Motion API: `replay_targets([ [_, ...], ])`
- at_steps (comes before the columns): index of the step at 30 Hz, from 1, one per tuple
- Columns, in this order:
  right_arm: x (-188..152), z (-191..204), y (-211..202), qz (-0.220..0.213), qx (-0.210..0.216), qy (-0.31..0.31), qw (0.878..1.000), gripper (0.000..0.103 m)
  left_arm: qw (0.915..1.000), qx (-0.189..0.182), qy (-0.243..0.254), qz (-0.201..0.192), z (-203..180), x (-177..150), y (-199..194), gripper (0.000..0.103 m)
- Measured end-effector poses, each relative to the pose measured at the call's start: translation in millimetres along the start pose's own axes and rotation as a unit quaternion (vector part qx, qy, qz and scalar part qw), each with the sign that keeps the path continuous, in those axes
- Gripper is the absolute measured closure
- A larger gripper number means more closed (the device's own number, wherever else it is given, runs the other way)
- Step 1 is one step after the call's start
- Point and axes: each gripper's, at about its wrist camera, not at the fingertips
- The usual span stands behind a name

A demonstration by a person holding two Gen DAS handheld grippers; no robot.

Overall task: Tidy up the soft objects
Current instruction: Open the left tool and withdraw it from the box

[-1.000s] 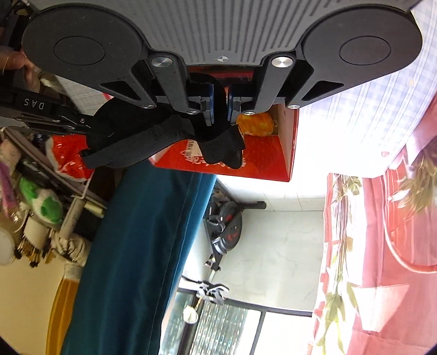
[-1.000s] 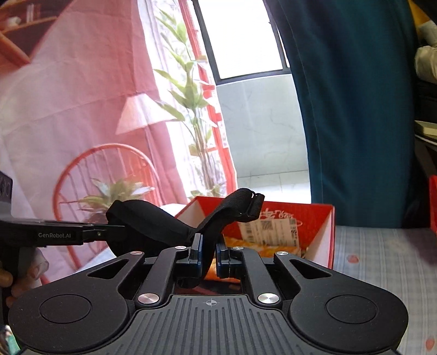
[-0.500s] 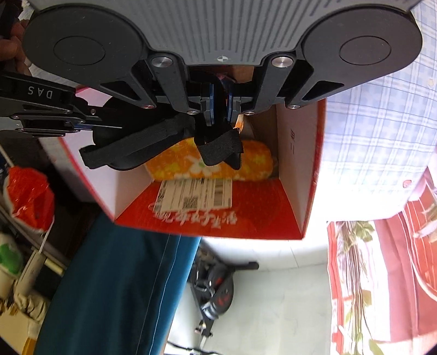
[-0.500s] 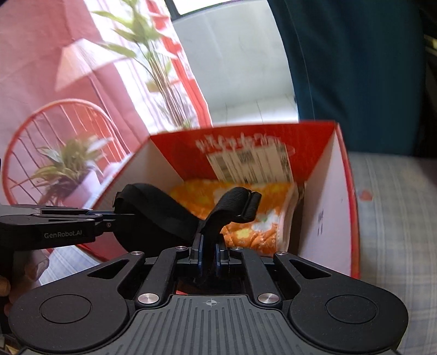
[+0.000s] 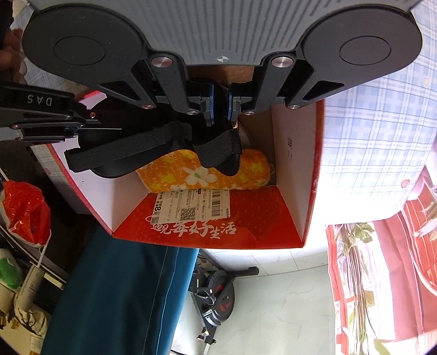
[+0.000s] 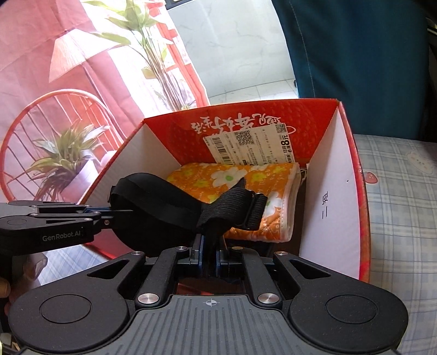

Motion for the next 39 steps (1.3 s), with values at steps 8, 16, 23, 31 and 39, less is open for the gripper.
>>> replay_targets([
  [8, 2, 3, -14, 0.000, -0.031, -0.027, 0.999, 0.076, 0.9998, 0.011, -0.001, -0.016, 6, 5, -16, 0.073],
  [16, -1, 15, -39, -0.011, -0.090, -0.090, 0.992, 0.050, 0.9991, 0.016, 0.013, -0.036, 2, 2, -34, 0.056],
  [23, -13, 18, -66, -0.032, -0.085, -0.089, 0.992, 0.050, 0.9987, 0.009, 0.019, -0.047, 0, -8, -53, 0.051],
  [31, -43, 36, -87, -0.047, -0.056, -0.089, 0.993, 0.050, 0.9984, -0.007, 0.025, -0.050, 0, -41, -77, 0.045],
  [39, -78, 53, -68, -0.014, -0.032, -0.093, 0.995, 0.050, 1.0000, -0.006, 0.004, -0.005, 19, -71, -63, 0.045],
])
Point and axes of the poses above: each gripper's, at about its wrist camera, not at the fingertips, and y roughly the way its jaws point, z to its left, x to its top, and after that the axes turned 15 degrees about -y, right-handed
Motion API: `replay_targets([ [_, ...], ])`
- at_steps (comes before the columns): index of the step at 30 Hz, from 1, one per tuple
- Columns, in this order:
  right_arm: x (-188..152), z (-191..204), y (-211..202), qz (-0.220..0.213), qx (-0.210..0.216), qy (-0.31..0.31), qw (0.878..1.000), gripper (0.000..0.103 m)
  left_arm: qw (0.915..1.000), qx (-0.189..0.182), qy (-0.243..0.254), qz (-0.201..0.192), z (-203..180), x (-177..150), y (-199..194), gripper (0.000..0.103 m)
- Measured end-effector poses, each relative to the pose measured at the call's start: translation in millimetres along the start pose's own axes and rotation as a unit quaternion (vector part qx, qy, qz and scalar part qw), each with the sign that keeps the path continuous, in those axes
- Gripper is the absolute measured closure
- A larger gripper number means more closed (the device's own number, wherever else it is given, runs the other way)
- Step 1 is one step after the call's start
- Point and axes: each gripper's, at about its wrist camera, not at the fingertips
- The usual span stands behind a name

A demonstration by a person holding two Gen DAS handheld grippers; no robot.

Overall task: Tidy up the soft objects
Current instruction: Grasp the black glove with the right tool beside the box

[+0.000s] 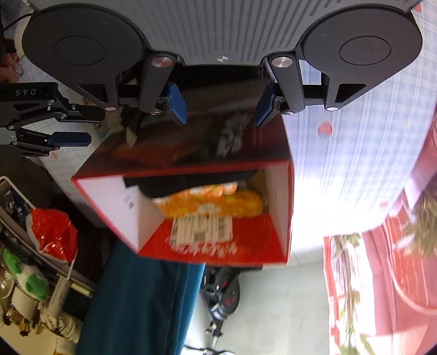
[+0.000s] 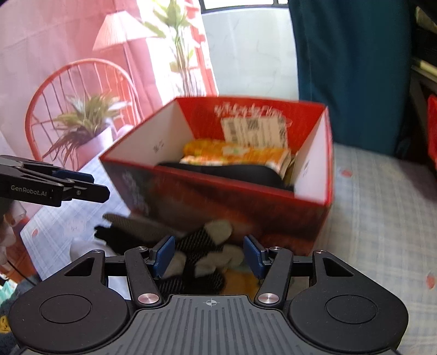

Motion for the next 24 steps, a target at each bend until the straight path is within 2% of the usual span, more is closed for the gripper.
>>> replay_targets([
  [3, -9, 4, 10, 0.011, 0.006, 0.004, 1.000, 0.050, 0.9996, 0.004, -0.021, 0.015, 12, -6, 7, 0.045],
  [8, -17, 18, 19, 0.017, -0.010, -0.044, 0.999, 0.050, 0.9985, -0.003, -0.043, 0.033, 26, -15, 14, 0.045],
  [15, -19, 25, 33, 0.028, -0.021, -0.070, 0.997, 0.050, 0.9957, -0.025, -0.063, 0.063, 30, -21, 31, 0.045],
  [20, -15, 26, 44, 0.033, -0.024, -0.086, 0.995, 0.045, 0.9922, -0.034, -0.085, 0.084, 33, -24, 47, 0.045],
  [24, -14, 27, 48, 0.034, -0.021, -0.097, 0.995, 0.045, 0.9918, -0.038, -0.084, 0.088, 32, -27, 50, 0.046],
])
Point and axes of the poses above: each gripper's, at about its wrist camera, not at the fingertips, and y roughly the way its jaws point, z to its left, x to its top, and after that the axes turned 15 degrees about -y, right-handed
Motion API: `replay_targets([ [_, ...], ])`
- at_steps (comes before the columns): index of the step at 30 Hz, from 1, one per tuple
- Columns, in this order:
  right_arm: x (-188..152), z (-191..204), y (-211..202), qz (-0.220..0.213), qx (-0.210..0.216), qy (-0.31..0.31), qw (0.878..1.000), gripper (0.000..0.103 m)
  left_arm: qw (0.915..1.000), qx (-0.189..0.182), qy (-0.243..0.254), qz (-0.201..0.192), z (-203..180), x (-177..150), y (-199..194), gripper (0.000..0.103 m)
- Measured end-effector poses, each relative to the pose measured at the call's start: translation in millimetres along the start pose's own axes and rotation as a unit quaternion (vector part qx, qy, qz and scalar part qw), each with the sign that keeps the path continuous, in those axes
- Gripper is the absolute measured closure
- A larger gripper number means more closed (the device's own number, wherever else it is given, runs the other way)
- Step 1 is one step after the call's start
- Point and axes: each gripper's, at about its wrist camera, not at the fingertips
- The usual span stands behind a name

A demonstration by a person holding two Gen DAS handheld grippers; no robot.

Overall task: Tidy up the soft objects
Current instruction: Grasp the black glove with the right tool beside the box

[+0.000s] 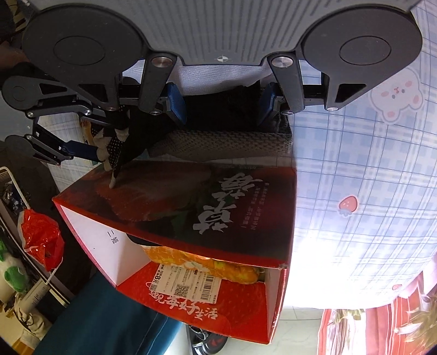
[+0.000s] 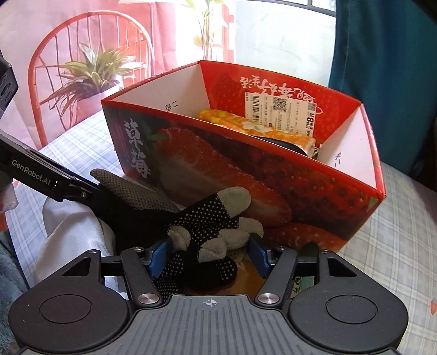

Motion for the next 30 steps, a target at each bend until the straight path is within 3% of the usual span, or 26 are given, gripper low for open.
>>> replay_targets([
  [9, 2, 0, 2, -0.005, 0.002, -0.007, 1.000, 0.063, 0.9997, -0.016, -0.017, 0.008, 6, 4, -3, 0.045],
  [14, 5, 1, -2, -0.009, 0.015, -0.009, 1.000, 0.086, 0.9977, -0.031, -0.060, 0.012, 22, 6, -12, 0.045],
  [25, 3, 2, -1, -0.014, 0.025, 0.002, 1.000, 0.087, 0.9969, -0.039, -0.065, 0.020, 20, 0, -2, 0.047],
  [26, 3, 1, -2, -0.014, 0.025, 0.003, 1.000, 0.087, 0.9968, -0.038, -0.068, 0.018, 21, 0, 0, 0.048],
  [29, 3, 1, -2, -0.015, 0.025, 0.006, 1.000, 0.088, 0.9958, -0.041, -0.082, 0.008, 23, 1, 3, 0.065],
  [30, 3, 2, -1, -0.015, 0.026, 0.008, 0.999, 0.088, 0.9961, -0.042, -0.077, 0.004, 21, 2, 4, 0.078],
])
Point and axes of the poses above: each gripper's, at about its wrist camera, not at the fingertips, and y roughly the way its jaws point, z to its left, x to its top, and after that the axes turned 15 degrees about -y, right-handed
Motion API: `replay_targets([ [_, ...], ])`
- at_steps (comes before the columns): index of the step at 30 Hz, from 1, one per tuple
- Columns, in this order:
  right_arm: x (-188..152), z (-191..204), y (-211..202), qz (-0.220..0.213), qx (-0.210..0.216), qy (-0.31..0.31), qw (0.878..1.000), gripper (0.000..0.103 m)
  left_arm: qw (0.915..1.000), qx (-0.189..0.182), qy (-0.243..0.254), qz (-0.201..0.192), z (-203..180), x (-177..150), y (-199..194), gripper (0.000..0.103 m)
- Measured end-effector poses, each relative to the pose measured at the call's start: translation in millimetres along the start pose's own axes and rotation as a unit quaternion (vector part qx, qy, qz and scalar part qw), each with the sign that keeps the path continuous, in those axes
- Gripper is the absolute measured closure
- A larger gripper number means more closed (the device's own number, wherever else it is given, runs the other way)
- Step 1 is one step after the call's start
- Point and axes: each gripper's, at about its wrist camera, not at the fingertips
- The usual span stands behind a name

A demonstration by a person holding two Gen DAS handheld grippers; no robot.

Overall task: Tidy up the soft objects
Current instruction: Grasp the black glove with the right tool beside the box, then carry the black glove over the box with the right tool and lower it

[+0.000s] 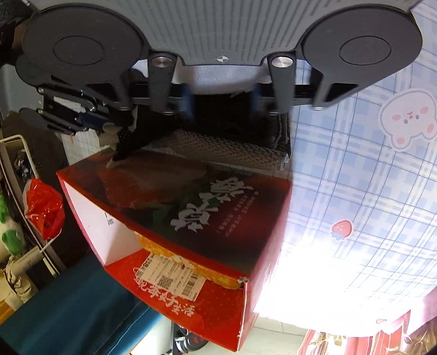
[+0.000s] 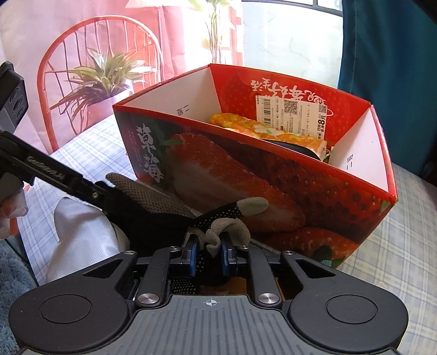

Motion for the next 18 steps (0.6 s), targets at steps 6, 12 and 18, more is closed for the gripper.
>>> replay_targets([
  [6, 2, -1, -6, -0.009, 0.015, 0.014, 1.000, 0.093, 0.9971, 0.003, 0.068, -0.035, -20, -5, -19, 0.087],
  [12, 9, -9, -30, -0.047, 0.020, 0.032, 0.998, 0.093, 0.9925, -0.020, 0.091, -0.079, -35, -2, -52, 0.087],
  [18, 29, -20, -61, -0.095, 0.013, 0.032, 0.995, 0.093, 0.9852, -0.043, 0.106, -0.128, -57, 3, -84, 0.087],
])
Point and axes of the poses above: each gripper's, at about its wrist camera, not at the fingertips, and y roughly the way its jaws point, z to its left, x to its top, and after that the axes turned 15 degrees about -y, right-handed
